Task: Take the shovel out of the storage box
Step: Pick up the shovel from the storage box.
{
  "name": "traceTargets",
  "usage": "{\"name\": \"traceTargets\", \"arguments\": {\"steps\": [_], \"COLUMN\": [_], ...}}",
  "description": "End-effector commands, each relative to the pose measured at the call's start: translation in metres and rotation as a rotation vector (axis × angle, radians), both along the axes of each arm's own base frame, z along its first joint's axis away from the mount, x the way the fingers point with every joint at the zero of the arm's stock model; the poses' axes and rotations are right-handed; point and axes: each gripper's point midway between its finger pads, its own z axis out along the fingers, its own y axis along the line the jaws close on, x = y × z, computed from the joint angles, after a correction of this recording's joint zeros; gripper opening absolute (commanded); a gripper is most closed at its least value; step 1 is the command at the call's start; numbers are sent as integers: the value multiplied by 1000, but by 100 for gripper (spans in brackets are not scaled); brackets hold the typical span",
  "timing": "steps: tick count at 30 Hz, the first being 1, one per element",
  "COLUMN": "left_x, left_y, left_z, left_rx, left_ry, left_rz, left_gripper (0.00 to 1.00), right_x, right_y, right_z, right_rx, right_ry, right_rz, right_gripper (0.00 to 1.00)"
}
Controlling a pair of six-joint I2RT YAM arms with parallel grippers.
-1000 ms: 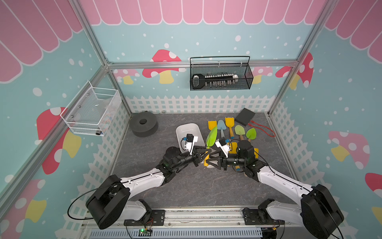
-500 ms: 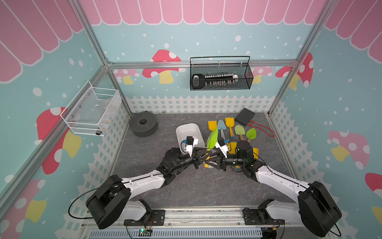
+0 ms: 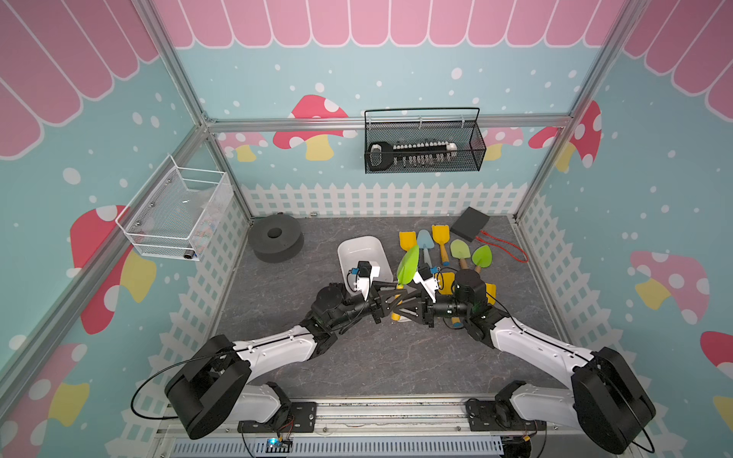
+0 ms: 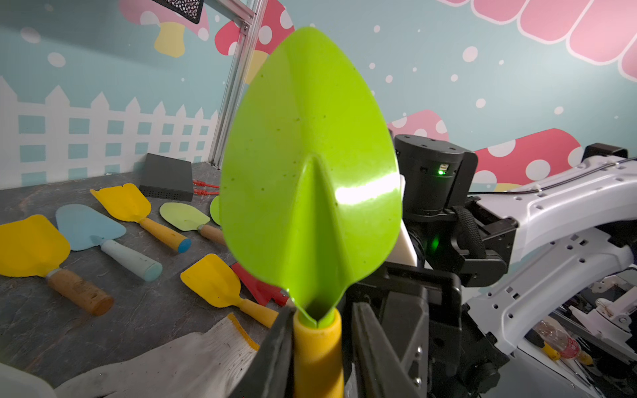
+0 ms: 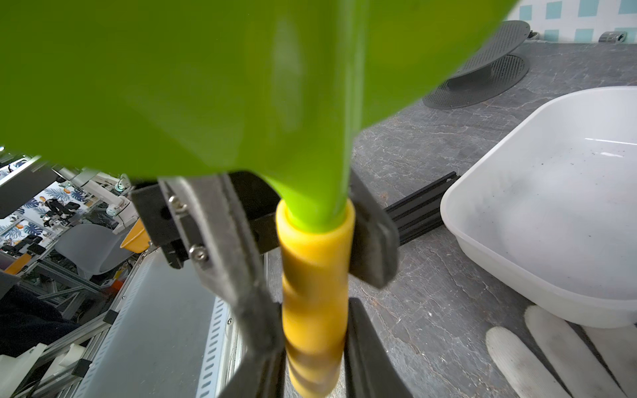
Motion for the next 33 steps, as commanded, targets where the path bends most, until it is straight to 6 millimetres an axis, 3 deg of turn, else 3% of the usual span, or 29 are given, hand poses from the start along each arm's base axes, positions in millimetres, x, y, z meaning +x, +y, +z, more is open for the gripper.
{"name": "traceTargets", "arguments": {"steps": [1, 13, 22, 25, 27, 33], "left_x": [-7, 1, 4, 4, 4, 6], "left_y": [0, -11, -15, -16, -16, -11], "left_z": [10, -2, -9, -9, -9, -4], "left_rx": [-25, 27, 46, 47, 46, 2], "left_ry": [-42, 58, 91, 92, 91, 103], "left_rz": [-20, -39, -48, -46, -47, -21], "left_gripper": [41, 42, 42, 34, 23, 0], "right_x": [1, 6, 5, 4, 3, -5], "right_y": [-1, -14, -11, -10, -10, -5], "right_z": [1, 3, -3, -3, -3, 3], "right_rx": [5, -108, -195, -219, -226, -183], "right_ry": [-7, -29, -19, -30, -42, -85], "right_rz": [-13, -125, -176, -191, -192, -141], "right_gripper": [18, 14, 14, 15, 18, 44]}}
